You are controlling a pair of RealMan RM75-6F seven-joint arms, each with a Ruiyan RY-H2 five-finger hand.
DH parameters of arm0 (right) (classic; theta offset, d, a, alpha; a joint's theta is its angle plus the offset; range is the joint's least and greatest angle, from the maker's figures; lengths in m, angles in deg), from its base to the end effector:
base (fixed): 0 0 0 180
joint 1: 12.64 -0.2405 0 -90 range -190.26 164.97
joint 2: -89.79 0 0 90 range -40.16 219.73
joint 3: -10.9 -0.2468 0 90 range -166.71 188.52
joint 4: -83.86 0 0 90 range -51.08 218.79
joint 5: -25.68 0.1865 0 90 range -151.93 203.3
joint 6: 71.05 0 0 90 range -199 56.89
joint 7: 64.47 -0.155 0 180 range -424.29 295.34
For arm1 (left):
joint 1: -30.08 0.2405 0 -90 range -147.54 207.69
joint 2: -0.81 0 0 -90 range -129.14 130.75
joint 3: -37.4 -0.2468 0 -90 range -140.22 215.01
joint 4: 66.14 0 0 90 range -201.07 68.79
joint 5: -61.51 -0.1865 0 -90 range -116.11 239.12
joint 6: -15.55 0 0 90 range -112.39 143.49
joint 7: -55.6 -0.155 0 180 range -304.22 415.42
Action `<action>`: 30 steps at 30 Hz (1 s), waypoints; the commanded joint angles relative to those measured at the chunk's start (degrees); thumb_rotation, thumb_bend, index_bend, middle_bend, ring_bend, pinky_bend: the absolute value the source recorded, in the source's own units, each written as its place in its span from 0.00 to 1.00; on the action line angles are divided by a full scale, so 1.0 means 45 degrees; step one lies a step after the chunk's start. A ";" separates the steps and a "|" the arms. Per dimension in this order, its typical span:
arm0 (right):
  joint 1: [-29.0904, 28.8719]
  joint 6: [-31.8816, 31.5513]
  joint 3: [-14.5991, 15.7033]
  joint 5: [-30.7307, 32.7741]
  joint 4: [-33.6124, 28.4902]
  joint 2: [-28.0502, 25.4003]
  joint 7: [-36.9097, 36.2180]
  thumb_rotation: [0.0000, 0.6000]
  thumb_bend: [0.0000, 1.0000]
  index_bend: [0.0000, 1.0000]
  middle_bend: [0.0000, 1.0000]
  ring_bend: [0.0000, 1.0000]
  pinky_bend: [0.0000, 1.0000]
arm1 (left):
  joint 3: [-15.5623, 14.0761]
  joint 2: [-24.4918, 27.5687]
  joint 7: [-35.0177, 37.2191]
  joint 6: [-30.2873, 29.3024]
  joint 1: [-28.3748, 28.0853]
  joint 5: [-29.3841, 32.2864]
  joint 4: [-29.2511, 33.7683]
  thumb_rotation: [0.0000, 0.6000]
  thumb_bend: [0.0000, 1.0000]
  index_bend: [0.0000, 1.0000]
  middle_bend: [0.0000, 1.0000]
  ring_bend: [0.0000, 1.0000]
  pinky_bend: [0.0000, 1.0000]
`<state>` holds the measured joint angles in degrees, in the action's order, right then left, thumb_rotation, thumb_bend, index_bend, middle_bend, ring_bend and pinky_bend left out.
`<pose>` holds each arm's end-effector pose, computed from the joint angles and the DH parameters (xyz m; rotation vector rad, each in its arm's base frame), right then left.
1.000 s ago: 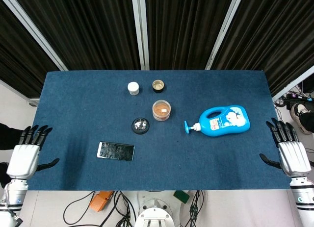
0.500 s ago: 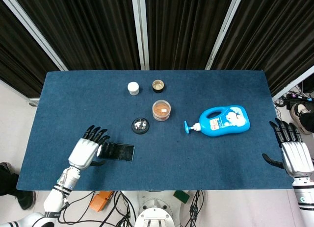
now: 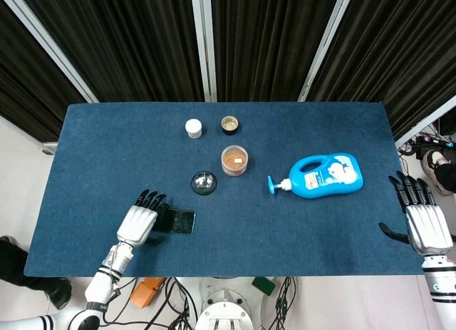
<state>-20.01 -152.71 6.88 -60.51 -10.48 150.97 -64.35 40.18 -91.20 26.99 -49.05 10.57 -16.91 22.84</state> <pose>-0.2827 -0.2053 0.1833 1.4420 -0.8883 0.9075 -0.2052 0.2311 -0.0146 -1.8327 -0.9442 -0.8001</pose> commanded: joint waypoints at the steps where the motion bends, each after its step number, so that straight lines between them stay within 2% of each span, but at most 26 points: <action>1: -0.0012 0.0020 -0.0001 0.0015 -0.0006 0.0002 0.0020 1.00 0.30 0.00 0.05 0.00 0.00 | -0.0028 -0.0162 -0.0043 0.0086 -0.0061 0.0241 -0.0189 1.00 0.17 0.28 0.12 0.07 0.00; 15: -0.0035 0.0108 0.0001 0.0148 -0.0022 0.0006 0.0077 1.00 0.30 0.00 0.05 0.00 0.00 | -0.0054 -0.0522 0.0009 0.0282 -0.0384 0.0754 -0.0730 1.00 0.20 0.28 0.12 0.06 0.00; 24: -0.0048 0.0132 0.0001 0.0178 -0.0026 -0.0003 0.0078 1.00 0.30 0.00 0.05 0.00 0.00 | -0.0100 -0.0985 0.1224 0.0150 -0.0501 0.0399 -0.1773 1.00 0.42 0.45 0.15 0.07 0.00; 30: -0.0055 0.0155 0.0004 0.0208 -0.0079 -0.0012 0.0134 1.00 0.30 0.00 0.05 0.00 0.00 | -0.0146 -0.0741 0.2313 -0.0011 -0.0540 -0.0025 -0.1807 1.00 0.55 0.51 0.17 0.08 0.00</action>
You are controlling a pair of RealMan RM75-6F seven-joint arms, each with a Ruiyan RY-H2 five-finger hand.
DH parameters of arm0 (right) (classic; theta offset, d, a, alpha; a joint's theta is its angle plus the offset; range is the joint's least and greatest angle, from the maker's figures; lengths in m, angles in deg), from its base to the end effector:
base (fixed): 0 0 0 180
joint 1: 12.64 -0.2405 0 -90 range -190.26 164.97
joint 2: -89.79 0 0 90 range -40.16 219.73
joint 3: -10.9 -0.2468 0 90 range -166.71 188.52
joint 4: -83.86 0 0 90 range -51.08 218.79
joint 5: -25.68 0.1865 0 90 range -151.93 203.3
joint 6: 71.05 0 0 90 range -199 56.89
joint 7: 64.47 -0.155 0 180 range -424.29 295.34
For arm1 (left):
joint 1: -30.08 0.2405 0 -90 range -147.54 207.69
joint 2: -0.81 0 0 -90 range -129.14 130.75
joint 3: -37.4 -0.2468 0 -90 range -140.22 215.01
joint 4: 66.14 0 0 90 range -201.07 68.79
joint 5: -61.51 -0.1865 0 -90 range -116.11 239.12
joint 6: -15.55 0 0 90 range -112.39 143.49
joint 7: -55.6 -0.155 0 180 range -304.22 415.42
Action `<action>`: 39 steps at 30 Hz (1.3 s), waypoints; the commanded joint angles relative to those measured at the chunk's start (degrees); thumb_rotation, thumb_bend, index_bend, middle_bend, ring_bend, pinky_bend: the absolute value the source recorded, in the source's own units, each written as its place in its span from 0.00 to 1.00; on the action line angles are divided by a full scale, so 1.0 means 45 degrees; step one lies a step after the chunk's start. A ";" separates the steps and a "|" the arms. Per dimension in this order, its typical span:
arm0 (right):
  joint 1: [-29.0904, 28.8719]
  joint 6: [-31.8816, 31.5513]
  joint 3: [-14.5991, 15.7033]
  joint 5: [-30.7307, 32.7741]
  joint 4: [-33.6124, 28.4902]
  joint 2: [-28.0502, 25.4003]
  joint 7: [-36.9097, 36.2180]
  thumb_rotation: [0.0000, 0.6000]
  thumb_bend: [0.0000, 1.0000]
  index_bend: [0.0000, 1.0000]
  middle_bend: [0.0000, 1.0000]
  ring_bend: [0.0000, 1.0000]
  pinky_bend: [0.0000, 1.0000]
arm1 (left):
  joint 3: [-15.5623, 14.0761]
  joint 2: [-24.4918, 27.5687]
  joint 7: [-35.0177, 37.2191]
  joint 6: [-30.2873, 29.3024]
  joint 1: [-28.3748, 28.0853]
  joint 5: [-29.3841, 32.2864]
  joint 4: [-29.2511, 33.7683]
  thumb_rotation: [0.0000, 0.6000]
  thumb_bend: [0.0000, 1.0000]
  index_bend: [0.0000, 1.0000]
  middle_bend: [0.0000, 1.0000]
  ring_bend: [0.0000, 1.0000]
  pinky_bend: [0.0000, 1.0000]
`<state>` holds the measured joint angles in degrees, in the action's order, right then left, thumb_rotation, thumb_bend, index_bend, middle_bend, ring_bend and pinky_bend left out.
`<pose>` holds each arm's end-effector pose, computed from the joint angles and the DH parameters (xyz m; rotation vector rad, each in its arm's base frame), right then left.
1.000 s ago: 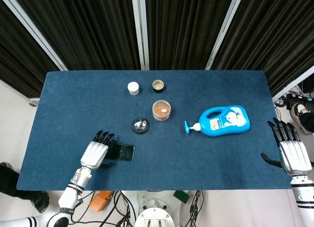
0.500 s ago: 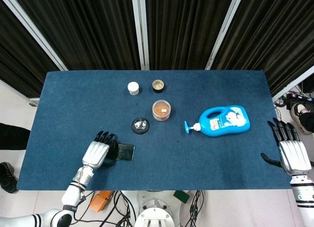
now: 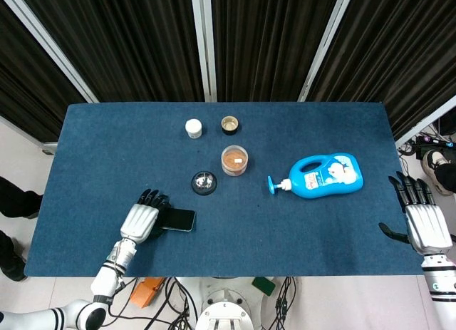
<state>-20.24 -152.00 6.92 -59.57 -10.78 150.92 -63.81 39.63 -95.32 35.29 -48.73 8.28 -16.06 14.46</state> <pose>-0.2841 -0.2062 0.1823 1.4395 -0.8988 0.8910 -0.2155 0.2433 -0.0320 -1.8017 -1.0171 -0.8328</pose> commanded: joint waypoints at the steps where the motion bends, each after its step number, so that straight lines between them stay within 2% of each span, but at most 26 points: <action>1: -0.0002 -0.0005 -0.0001 -0.0001 -0.0018 0.0002 0.0025 1.00 0.30 0.00 0.05 0.00 0.00 | -0.0034 0.0275 0.0601 -0.0059 -0.0042 -0.0240 0.0150 1.00 0.57 0.52 0.17 0.08 0.00; 6: 0.0000 0.0014 0.0010 0.0028 -0.0049 0.0020 0.0070 1.00 0.29 0.00 0.05 0.00 0.00 | -0.0059 0.1060 0.1116 0.0278 -0.0181 -0.0215 0.1063 1.00 0.62 0.52 0.17 0.08 0.00; 14: 0.0036 0.0024 0.0030 0.0091 0.0006 0.0028 -0.0009 1.00 0.30 0.00 0.05 0.00 0.00 | 0.0147 0.1830 0.0412 0.1197 -0.0630 0.0827 0.1963 1.00 0.62 0.51 0.17 0.09 0.00; 20: 0.0079 -0.0002 0.0034 0.0126 0.0111 0.0007 -0.0166 1.00 0.30 0.00 0.05 0.00 0.00 | 0.0195 0.2338 -0.0353 0.1834 -0.1040 0.1616 0.2503 1.00 0.59 0.36 0.17 0.07 0.00; 25: 0.0117 -0.0012 0.0053 0.0139 0.0269 0.0047 -0.0354 1.00 0.30 0.00 0.05 0.00 0.00 | 0.0355 0.2740 -0.0965 0.2056 -0.1364 0.2381 0.3059 1.00 0.57 0.16 0.12 0.04 0.00; 32: 0.0182 -0.0037 0.0075 0.0166 0.0495 0.0087 -0.0633 1.00 0.30 0.00 0.05 0.00 0.00 | 0.0506 0.2924 -0.1408 0.2188 -0.1807 0.2960 0.3371 1.00 0.56 0.12 0.10 0.03 0.00; 39: 0.0249 -0.0108 0.0074 0.0169 0.0617 0.0056 -0.0805 1.00 0.30 0.00 0.05 0.00 0.00 | 0.0886 0.2978 -0.0880 0.1271 -0.1786 0.2679 0.3494 1.00 0.53 0.12 0.10 0.03 0.00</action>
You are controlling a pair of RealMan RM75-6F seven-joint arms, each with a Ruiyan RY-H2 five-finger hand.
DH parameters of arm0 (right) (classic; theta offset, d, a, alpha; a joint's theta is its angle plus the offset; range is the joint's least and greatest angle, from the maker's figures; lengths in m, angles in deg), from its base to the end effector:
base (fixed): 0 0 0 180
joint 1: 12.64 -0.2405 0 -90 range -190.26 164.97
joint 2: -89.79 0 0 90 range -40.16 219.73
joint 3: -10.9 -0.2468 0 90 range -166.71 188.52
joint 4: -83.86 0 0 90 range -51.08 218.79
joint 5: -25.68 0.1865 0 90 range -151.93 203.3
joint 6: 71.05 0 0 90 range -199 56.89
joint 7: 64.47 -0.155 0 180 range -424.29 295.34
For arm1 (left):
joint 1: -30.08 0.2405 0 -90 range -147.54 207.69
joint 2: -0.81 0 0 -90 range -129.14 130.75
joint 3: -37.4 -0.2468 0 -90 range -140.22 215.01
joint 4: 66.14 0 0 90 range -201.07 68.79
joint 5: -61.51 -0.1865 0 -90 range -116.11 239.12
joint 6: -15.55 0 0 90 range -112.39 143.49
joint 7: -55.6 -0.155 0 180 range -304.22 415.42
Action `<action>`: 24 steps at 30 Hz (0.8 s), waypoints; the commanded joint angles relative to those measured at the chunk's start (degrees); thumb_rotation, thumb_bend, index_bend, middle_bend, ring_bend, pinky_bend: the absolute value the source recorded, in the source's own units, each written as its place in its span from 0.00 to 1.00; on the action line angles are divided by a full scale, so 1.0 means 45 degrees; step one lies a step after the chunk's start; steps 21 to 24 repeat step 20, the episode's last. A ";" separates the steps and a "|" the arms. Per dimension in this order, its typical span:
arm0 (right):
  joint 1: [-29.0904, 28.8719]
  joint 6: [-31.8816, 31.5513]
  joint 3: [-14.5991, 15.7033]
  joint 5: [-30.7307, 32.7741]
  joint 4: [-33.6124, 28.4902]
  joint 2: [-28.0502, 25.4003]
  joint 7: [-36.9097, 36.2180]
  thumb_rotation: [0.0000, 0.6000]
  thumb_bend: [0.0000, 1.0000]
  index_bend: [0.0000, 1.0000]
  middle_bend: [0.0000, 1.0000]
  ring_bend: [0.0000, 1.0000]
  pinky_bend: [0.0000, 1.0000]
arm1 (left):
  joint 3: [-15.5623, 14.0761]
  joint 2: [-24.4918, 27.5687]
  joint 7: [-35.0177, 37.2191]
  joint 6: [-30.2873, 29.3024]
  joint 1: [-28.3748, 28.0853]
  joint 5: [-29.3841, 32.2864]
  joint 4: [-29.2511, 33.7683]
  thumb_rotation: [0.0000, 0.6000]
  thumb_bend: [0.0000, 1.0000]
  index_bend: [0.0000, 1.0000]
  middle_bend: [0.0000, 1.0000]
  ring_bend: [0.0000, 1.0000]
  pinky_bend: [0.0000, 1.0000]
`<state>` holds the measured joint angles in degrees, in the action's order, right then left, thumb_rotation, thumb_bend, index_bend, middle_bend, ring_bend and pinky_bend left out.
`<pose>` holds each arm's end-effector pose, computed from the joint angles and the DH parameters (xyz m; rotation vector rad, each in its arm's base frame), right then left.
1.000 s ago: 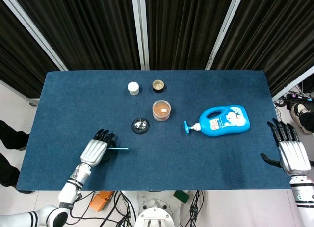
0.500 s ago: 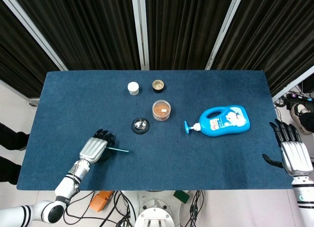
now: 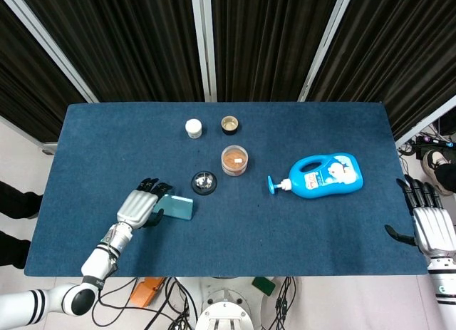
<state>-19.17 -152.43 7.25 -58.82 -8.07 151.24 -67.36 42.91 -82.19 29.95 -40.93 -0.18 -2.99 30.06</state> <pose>-0.2981 -0.2008 0.1864 1.4007 -0.9305 0.8862 -0.1897 0.2758 0.0117 -1.8693 -1.0758 -0.7630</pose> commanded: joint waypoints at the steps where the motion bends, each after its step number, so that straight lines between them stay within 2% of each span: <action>1: 0.0023 -0.0030 -0.0004 -0.0001 0.0026 -0.0027 -0.0034 1.00 0.30 0.00 0.05 0.00 0.00 | 0.0219 0.0126 0.0454 -0.0708 0.0183 -0.0291 0.0058 1.00 0.53 0.12 0.10 0.03 0.00; 5: 0.0070 -0.0081 -0.0021 0.0029 0.0070 -0.0091 -0.0118 1.00 0.30 0.00 0.05 0.00 0.00 | 0.0391 0.0613 0.1140 -0.2078 0.0803 -0.0744 0.0145 1.00 0.47 0.12 0.10 0.04 0.00; 10: 0.0079 -0.0098 -0.0023 -0.0020 0.0106 -0.0166 -0.0192 1.00 0.30 0.00 0.05 0.00 0.00 | 0.0270 0.1337 0.2525 -0.4587 0.2198 -0.1900 -0.0218 1.00 0.21 0.12 0.11 0.06 0.00; 13: 0.0081 -0.0161 -0.0001 -0.0150 0.0044 -0.0186 -0.0160 1.00 0.30 0.00 0.05 0.00 0.00 | -0.0031 0.2014 0.3118 -0.5653 0.3079 -0.2247 -0.0224 1.00 0.12 0.12 0.11 0.06 0.00; 20: 0.0073 -0.0234 0.0061 -0.0371 -0.0187 -0.0147 0.0076 1.00 0.30 0.00 0.05 0.00 0.00 | -0.1014 0.3322 0.4043 -0.7148 0.4806 -0.2924 -0.0161 1.00 0.08 0.12 0.10 0.05 0.00; 24: 0.0073 -0.0234 0.0061 -0.0371 -0.0187 -0.0147 0.0076 1.00 0.30 0.00 0.05 0.00 0.00 | -0.1014 0.3322 0.4043 -0.7148 0.4806 -0.2924 -0.0161 1.00 0.08 0.12 0.10 0.05 0.00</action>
